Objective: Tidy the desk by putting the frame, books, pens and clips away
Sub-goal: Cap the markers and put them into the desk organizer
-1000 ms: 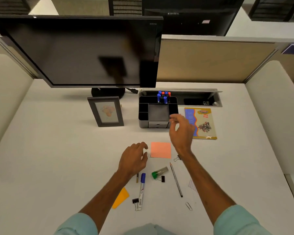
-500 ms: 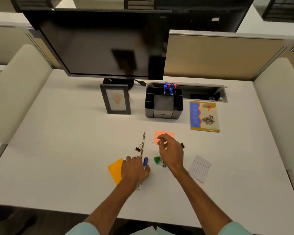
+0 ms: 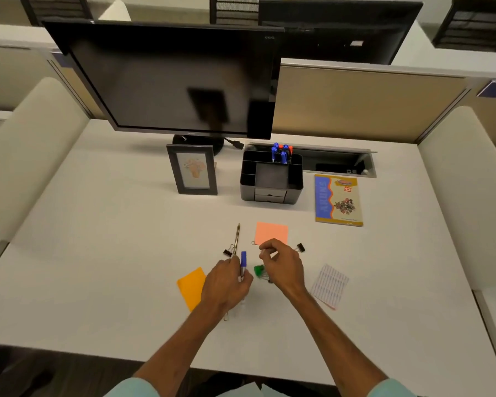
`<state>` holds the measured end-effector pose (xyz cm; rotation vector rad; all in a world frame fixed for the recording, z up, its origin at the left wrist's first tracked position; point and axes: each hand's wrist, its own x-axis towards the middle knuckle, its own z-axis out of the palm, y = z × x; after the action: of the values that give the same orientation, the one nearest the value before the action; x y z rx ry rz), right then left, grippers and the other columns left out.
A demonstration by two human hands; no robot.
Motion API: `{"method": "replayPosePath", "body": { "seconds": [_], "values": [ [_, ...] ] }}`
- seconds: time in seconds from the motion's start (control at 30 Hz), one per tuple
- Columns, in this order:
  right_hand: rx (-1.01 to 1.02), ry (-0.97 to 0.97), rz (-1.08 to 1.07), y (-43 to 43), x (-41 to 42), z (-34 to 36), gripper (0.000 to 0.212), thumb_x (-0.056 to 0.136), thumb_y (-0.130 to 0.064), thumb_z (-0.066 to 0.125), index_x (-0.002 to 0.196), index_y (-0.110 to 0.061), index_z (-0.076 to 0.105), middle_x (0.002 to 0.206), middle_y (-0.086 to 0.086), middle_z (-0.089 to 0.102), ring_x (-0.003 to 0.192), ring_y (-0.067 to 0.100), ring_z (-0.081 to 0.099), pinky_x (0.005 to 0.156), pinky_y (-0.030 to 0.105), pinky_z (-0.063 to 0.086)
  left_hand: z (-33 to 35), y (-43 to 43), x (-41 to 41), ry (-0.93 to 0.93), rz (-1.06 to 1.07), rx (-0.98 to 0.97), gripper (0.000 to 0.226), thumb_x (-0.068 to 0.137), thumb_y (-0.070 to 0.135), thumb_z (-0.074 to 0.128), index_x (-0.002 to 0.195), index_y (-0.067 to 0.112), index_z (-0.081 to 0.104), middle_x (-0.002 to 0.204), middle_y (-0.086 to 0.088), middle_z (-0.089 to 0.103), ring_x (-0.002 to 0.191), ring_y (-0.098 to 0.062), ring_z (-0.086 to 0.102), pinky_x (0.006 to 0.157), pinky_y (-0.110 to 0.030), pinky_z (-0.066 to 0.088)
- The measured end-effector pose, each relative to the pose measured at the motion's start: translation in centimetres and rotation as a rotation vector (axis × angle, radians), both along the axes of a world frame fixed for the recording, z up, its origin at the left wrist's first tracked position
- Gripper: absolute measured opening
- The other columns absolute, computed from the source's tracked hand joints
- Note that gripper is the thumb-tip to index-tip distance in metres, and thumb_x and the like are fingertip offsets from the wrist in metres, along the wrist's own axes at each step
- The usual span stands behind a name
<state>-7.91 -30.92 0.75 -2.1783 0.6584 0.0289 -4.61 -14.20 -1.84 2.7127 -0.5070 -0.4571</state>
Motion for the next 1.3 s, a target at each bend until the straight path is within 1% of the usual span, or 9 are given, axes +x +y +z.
{"method": "replayPosePath", "body": {
  "seconds": [0.13, 0.27, 0.4, 0.5, 0.67, 0.83, 1.0, 1.13, 1.3],
  "values": [
    [0.146, -0.065, 0.070, -0.3, 1.3, 0.7, 0.021, 0.097, -0.046, 0.069, 0.110, -0.029, 0.073, 0.103, -0.015, 0.075, 0.093, 0.009, 0.071, 0.086, 0.033, 0.062, 1.4, -1.2, 1.3, -0.016, -0.035, -0.169, 0.018, 0.102, 0.046, 0.052, 0.106, 0.030, 0.046, 0.091, 0.011, 0.066, 0.074, -0.009, 0.061, 0.067, -0.024, 0.054],
    [0.193, -0.121, 0.041, -1.3, 2.9, 1.8, 0.024, 0.096, -0.037, 0.074, 0.115, -0.022, 0.074, 0.105, -0.007, 0.077, 0.096, 0.014, 0.072, 0.091, 0.035, 0.062, 2.4, -2.8, 3.1, -0.039, -0.064, -0.280, 0.028, 0.101, 0.048, 0.056, 0.117, 0.025, 0.052, 0.105, 0.012, 0.070, 0.088, -0.011, 0.067, 0.078, -0.025, 0.059],
    [0.154, -0.171, -0.018, -3.0, 4.5, 3.1, 0.025, 0.096, -0.031, 0.076, 0.117, -0.018, 0.073, 0.103, -0.005, 0.076, 0.090, 0.009, 0.070, 0.087, 0.028, 0.060, 2.9, -4.3, 5.1, -0.120, -0.113, -0.323, 0.023, 0.104, 0.053, 0.051, 0.112, 0.032, 0.046, 0.104, 0.013, 0.067, 0.087, -0.009, 0.064, 0.074, -0.028, 0.059],
    [0.087, -0.271, -0.125, -5.4, 6.6, 4.5, 0.023, 0.096, -0.024, 0.075, 0.118, -0.015, 0.073, 0.104, -0.003, 0.075, 0.087, 0.002, 0.065, 0.082, 0.024, 0.058, 3.0, -5.5, 6.8, -0.144, -0.117, -0.319, 0.037, 0.102, 0.064, 0.040, 0.125, 0.035, 0.048, 0.119, 0.014, 0.063, 0.101, -0.008, 0.061, 0.078, -0.028, 0.058],
    [-0.016, -0.502, -0.264, -11.1, 11.6, 8.1, 0.018, 0.098, -0.016, 0.072, 0.116, -0.015, 0.070, 0.106, -0.005, 0.072, 0.090, -0.003, 0.067, 0.073, 0.007, 0.053, 1.8, -6.8, 9.7, -0.209, -0.211, -0.295, 0.041, 0.105, 0.055, 0.043, 0.139, 0.032, 0.049, 0.139, 0.010, 0.058, 0.125, -0.012, 0.054, 0.098, -0.030, 0.050],
    [-0.068, -0.617, -0.311, -15.6, 17.0, 9.7, 0.019, 0.100, -0.018, 0.070, 0.118, -0.013, 0.069, 0.107, -0.001, 0.074, 0.095, 0.010, 0.072, 0.083, 0.020, 0.060, 0.1, -7.4, 11.6, -0.167, -0.247, -0.247, 0.041, 0.104, 0.045, 0.050, 0.142, 0.029, 0.050, 0.143, 0.008, 0.057, 0.132, -0.014, 0.052, 0.105, -0.033, 0.047],
    [-0.138, -0.563, -0.265, -17.4, 21.1, 7.6, 0.022, 0.100, -0.020, 0.069, 0.122, -0.014, 0.069, 0.116, -0.001, 0.071, 0.097, 0.009, 0.072, 0.083, 0.017, 0.060, -1.2, -7.1, 12.8, -0.120, -0.243, -0.211, 0.041, 0.103, 0.038, 0.052, 0.143, 0.028, 0.050, 0.144, 0.007, 0.056, 0.134, -0.015, 0.051, 0.107, -0.033, 0.047],
    [-0.187, -0.445, -0.212, -17.6, 22.4, 4.9, 0.020, 0.100, -0.019, 0.068, 0.119, -0.012, 0.070, 0.112, 0.003, 0.071, 0.097, 0.014, 0.070, 0.089, 0.037, 0.063, -1.9, -6.2, 13.8, -0.085, -0.218, -0.190, 0.040, 0.102, 0.031, 0.055, 0.142, 0.026, 0.053, 0.143, 0.005, 0.058, 0.133, -0.017, 0.052, 0.106, -0.034, 0.049],
    [-0.321, -0.296, -0.211, -17.7, 22.9, 2.8, 0.022, 0.099, -0.030, 0.069, 0.119, -0.021, 0.071, 0.115, -0.003, 0.074, 0.110, 0.019, 0.064, 0.102, 0.044, 0.041, -2.8, -5.5, 14.4, -0.037, -0.199, -0.159, 0.041, 0.103, 0.029, 0.056, 0.144, 0.026, 0.052, 0.145, 0.006, 0.056, 0.136, -0.015, 0.049, 0.110, -0.032, 0.046]
  ]
}}
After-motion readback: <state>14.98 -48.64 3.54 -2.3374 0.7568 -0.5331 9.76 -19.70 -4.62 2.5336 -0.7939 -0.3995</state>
